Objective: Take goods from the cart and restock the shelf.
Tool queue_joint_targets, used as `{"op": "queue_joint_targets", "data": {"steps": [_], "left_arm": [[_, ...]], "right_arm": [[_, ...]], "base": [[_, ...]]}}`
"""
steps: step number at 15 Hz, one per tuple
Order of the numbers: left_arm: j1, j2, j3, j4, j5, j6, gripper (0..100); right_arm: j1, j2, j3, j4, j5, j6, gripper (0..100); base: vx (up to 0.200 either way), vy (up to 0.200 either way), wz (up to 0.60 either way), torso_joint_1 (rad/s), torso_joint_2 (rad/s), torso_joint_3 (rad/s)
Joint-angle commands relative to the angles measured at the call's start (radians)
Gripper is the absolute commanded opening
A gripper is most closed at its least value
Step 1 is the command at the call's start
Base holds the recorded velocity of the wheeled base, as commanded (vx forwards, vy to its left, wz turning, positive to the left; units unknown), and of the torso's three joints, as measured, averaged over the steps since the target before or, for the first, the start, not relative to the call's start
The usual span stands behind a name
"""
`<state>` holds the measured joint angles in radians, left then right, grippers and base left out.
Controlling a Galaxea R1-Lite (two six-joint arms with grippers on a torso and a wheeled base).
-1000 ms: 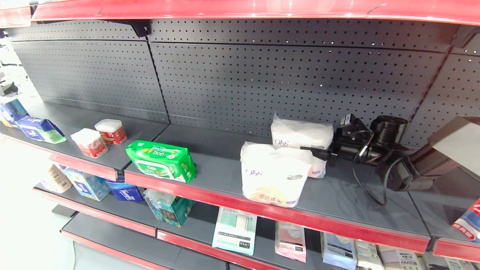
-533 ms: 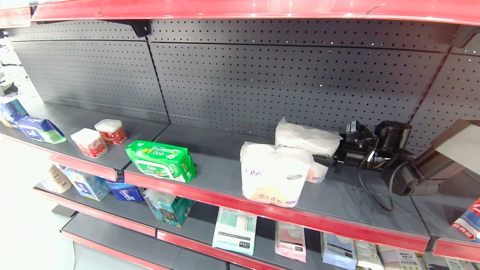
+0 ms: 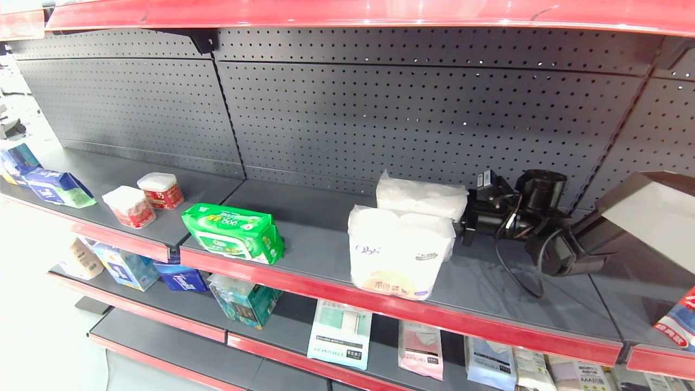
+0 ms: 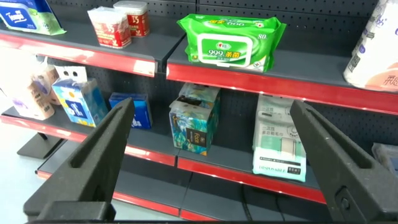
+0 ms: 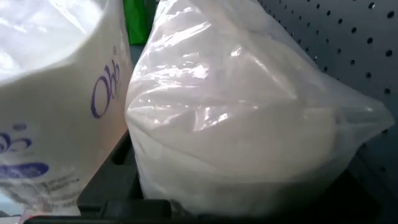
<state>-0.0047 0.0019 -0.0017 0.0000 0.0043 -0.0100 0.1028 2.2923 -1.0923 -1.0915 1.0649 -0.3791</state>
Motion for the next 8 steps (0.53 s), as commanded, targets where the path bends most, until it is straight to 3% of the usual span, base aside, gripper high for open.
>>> {"op": "queue_joint_targets", "data": {"steps": [1,8], "left_arm": [[0.0,0.0,0.0,0.0,0.0,-0.001,100],[0.0,0.0,0.0,0.0,0.0,-0.001,100]], "right_arm": [[0.012,0.021,-0.035,-0.001,-0.002,-0.001,0],[0.023,0.042,-0.035,0.002,-0.033,0.0,0]], "base": [[0.0,0.0,0.0,0.0,0.0,0.0],[0.0,0.0,0.0,0.0,0.0,0.0]]}}
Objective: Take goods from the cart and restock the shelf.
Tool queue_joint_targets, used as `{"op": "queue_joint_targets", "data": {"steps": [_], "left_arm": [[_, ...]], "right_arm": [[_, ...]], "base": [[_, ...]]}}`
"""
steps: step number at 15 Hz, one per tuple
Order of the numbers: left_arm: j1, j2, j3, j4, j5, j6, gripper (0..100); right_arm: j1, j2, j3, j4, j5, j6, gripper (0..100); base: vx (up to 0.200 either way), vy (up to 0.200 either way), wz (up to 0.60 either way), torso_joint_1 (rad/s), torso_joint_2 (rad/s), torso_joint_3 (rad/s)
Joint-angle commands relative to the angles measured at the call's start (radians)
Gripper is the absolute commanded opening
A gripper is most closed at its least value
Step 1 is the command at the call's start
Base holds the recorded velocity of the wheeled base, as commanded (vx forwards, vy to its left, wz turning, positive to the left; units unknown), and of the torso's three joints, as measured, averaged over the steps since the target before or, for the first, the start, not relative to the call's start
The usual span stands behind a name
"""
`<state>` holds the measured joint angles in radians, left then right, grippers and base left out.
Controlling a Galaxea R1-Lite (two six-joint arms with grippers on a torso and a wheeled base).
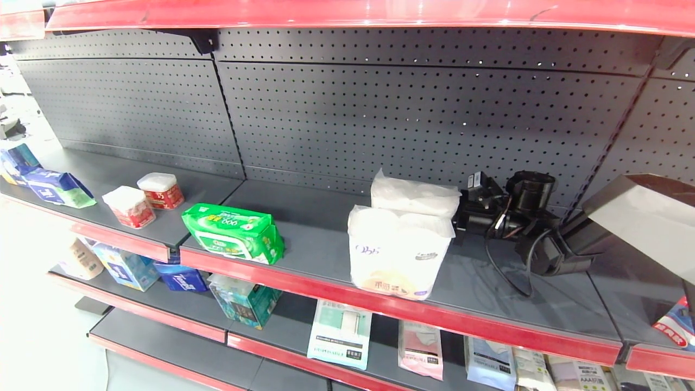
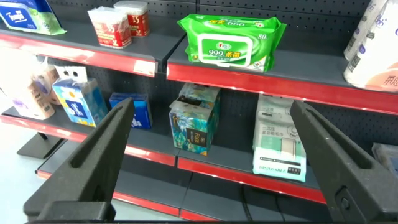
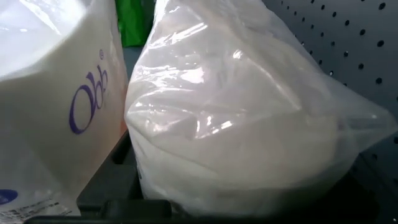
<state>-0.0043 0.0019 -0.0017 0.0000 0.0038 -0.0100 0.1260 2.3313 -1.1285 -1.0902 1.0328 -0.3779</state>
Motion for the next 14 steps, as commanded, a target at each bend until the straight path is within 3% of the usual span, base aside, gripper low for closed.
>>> {"op": "queue_joint_targets", "data": {"steps": [1,14], "left_arm": [[0.0,0.0,0.0,0.0,0.001,-0.001,100],[0.0,0.0,0.0,0.0,0.001,-0.001,100]], "right_arm": [[-0.003,0.003,0.001,0.001,0.0,-0.001,0],[-0.032,-0.047,0.018,0.001,0.001,-0.001,0]], "base": [[0.0,0.0,0.0,0.0,0.0,0.0],[0.0,0.0,0.0,0.0,0.0,0.0]]}}
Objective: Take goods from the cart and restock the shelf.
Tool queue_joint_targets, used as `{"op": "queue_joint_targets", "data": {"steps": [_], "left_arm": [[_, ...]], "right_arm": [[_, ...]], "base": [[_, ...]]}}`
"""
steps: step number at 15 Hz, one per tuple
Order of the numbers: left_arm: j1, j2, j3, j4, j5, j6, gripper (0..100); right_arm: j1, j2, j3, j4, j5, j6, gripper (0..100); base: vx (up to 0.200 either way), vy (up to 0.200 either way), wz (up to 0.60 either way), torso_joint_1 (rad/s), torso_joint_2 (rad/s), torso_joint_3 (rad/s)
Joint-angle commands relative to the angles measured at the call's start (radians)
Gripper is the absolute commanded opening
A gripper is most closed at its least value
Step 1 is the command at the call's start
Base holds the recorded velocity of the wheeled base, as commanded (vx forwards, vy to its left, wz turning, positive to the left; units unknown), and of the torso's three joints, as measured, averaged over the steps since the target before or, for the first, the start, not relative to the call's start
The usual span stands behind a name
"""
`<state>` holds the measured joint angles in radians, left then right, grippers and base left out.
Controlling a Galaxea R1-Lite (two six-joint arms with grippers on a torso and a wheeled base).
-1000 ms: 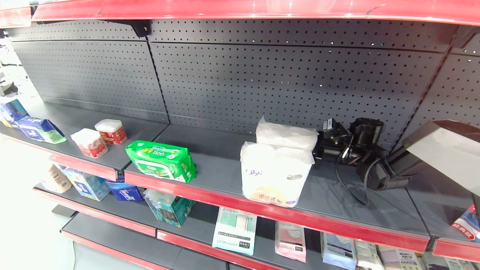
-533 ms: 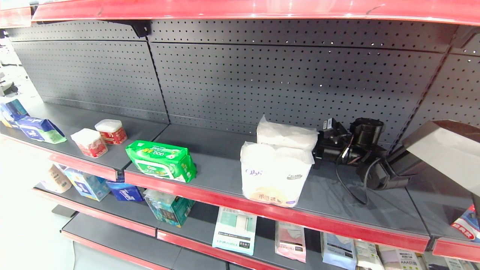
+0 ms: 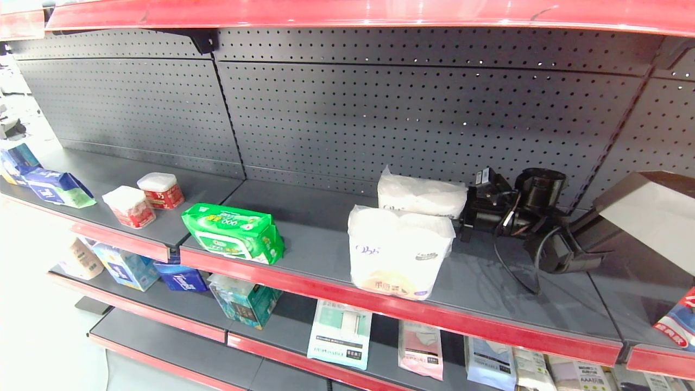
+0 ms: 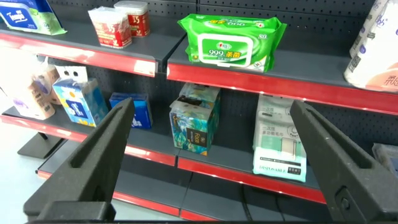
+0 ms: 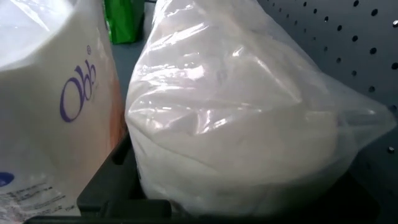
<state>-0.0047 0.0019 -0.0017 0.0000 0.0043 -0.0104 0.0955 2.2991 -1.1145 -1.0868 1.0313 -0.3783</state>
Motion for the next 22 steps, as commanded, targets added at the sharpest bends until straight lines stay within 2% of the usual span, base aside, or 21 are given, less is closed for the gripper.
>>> {"op": "queue_joint_targets", "data": {"steps": [1,4,6,9,19,22], "left_arm": [[0.0,0.0,0.0,0.0,0.0,0.0,100],[0.0,0.0,0.0,0.0,0.0,0.0,100],[0.0,0.0,0.0,0.0,0.0,0.0,100],[0.0,0.0,0.0,0.0,0.0,0.0,100],[0.0,0.0,0.0,0.0,0.0,0.0,100],[0.0,0.0,0.0,0.0,0.0,0.0,100]], "right_arm": [[-0.003,-0.018,0.008,-0.002,0.001,-0.001,0],[-0.003,-0.017,0.038,-0.001,0.006,-0.001,0],[0.001,-0.017,0.073,0.002,0.053,0.01,0],[0.003,-0.009,0.062,0.002,0.061,0.009,0],[0.004,0.002,0.05,0.005,-0.048,0.012,0],[0.004,0.003,0.048,0.007,-0.051,0.012,0]], "base": [[0.0,0.0,0.0,0.0,0.0,0.0],[0.0,0.0,0.0,0.0,0.0,0.0],[0.0,0.0,0.0,0.0,0.0,0.0],[0.0,0.0,0.0,0.0,0.0,0.0],[0.0,0.0,0.0,0.0,0.0,0.0],[0.0,0.0,0.0,0.001,0.0,0.017]]}}
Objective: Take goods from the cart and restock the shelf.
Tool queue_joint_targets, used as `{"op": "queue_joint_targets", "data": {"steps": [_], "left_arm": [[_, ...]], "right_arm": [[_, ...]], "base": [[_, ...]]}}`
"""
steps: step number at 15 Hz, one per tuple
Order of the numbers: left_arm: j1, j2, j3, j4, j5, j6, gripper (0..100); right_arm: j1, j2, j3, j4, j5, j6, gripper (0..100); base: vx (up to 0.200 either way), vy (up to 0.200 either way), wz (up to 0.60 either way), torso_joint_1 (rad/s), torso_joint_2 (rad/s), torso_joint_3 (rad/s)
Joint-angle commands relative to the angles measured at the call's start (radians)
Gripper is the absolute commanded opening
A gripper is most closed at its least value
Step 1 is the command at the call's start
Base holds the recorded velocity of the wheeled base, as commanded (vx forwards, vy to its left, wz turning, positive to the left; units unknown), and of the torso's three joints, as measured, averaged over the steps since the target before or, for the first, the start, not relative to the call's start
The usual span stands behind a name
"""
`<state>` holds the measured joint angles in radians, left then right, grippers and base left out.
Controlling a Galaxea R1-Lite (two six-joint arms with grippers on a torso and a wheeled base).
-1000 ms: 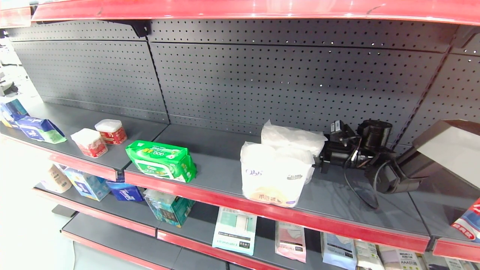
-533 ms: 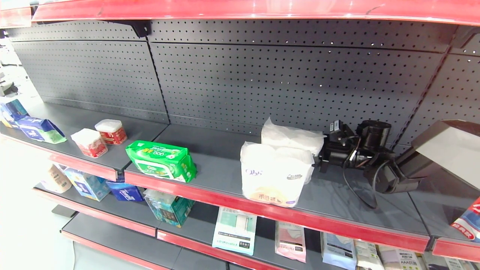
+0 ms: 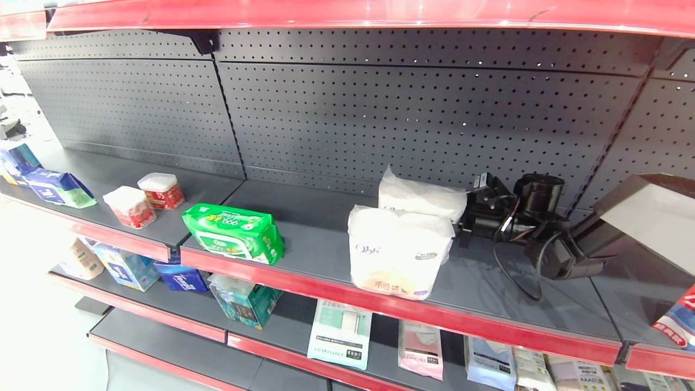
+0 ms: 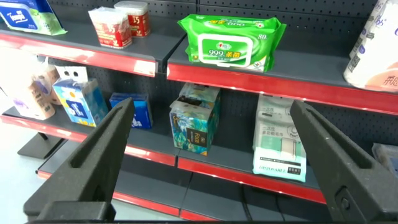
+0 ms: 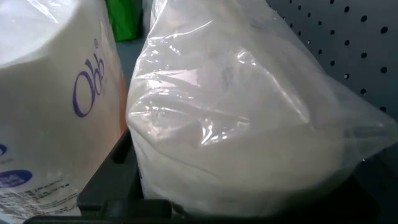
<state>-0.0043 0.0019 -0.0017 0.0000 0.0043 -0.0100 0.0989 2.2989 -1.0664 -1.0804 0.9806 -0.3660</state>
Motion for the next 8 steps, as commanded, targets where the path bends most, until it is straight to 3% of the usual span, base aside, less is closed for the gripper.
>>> {"op": "queue_joint_targets", "data": {"steps": [1,8], "left_arm": [[0.0,0.0,0.0,0.0,0.0,-0.001,100],[0.0,0.0,0.0,0.0,0.0,-0.001,100]], "right_arm": [[0.001,0.004,0.0,0.001,0.001,-0.001,0],[0.007,0.004,-0.003,0.001,0.003,-0.002,0]], "base": [[0.0,0.0,0.0,0.0,0.0,0.0],[0.0,0.0,0.0,0.0,0.0,0.0]]}}
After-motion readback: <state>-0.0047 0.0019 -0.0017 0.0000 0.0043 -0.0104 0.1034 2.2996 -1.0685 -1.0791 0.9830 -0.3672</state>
